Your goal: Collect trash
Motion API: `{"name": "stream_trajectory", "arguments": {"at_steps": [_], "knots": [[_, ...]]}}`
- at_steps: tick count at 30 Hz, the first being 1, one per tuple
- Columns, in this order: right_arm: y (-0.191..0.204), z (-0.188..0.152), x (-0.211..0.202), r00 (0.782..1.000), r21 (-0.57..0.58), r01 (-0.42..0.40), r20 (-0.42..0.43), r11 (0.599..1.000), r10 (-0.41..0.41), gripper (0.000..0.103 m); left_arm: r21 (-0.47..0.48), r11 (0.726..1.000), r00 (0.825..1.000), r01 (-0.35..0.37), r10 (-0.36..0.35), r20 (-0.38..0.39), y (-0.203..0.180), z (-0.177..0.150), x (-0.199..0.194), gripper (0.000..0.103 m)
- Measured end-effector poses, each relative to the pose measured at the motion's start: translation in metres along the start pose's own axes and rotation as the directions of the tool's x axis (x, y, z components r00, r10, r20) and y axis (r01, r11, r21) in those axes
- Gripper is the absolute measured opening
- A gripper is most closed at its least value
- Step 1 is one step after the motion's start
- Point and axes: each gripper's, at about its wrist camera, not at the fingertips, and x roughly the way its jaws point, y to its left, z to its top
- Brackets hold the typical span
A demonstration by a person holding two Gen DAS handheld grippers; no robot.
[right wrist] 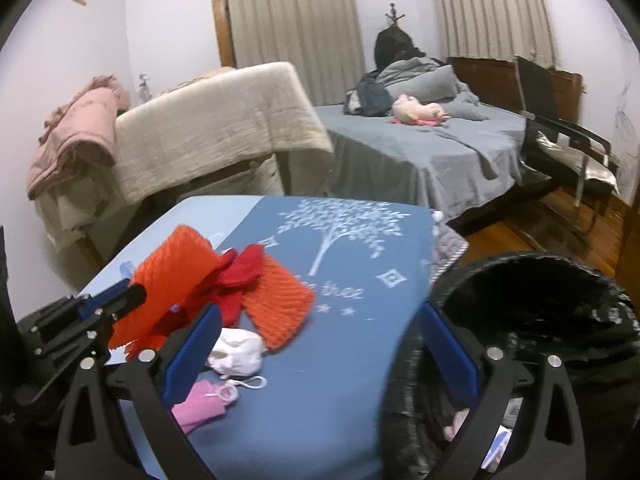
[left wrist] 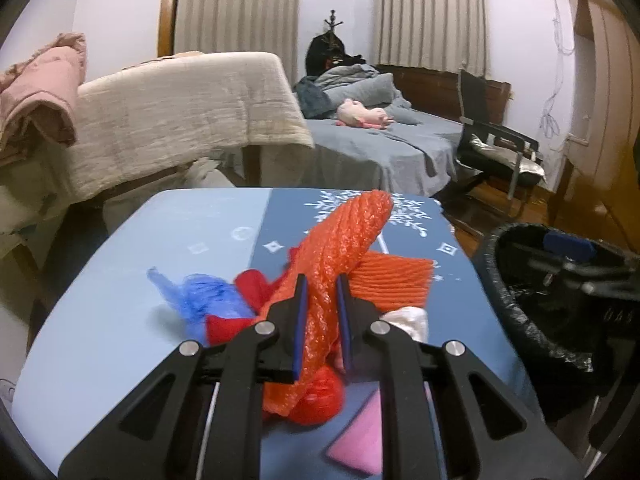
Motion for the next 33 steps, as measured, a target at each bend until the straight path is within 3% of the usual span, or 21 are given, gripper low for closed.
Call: {"name": "stream_trajectory", "arguments": {"at_steps": [8,16,20,22,24,27,33], "knots": [[0.038,-0.02,0.043,0.993,-0.054,-0.071,-0.099,0.996,0.065,0.086,-0.012,0.999,1.0,-0.03,0.03,-0.002,0.017,-0.001,-0.004,0.013],[0.044,-0.033,0.067,0.983,-0.055,-0.086,-0.166,0.995,0.076,0.084,-0.022,1.0,1.0,-0.018,0.018,-0.014,0.022,-0.005,0.002,0.013],[0.046,-0.037,0.076,0.974,-0.057,-0.113,-0.205,0.992,0.099,0.072,-0.021,1.0,1.0,-0.016,0.016,-0.02,0.023,-0.006,0.004,0.013],[0.047,-0.038,0.079,0.968,-0.057,-0.136,-0.22,0.989,0.12,0.061,-0.024,1.0,1.0,-0.016,0.015,-0.024,0.023,-0.007,0.005,0.013],[0.049,-0.039,0.08,0.958,-0.054,-0.181,-0.235,0.982,0.164,0.038,-0.025,1.0,1.0,-0.015,0.015,-0.027,0.024,-0.008,0.006,0.013],[0.051,-0.038,0.077,0.954,-0.066,-0.209,-0.231,0.976,0.189,0.026,-0.025,1.0,1.0,-0.014,0.013,-0.027,0.023,-0.008,0.006,0.013],[0.048,-0.029,0.064,0.959,-0.065,-0.22,-0.196,0.973,0.203,0.023,-0.022,1.0,1.0,-0.009,0.009,-0.021,0.023,-0.007,0.006,0.013]]}}
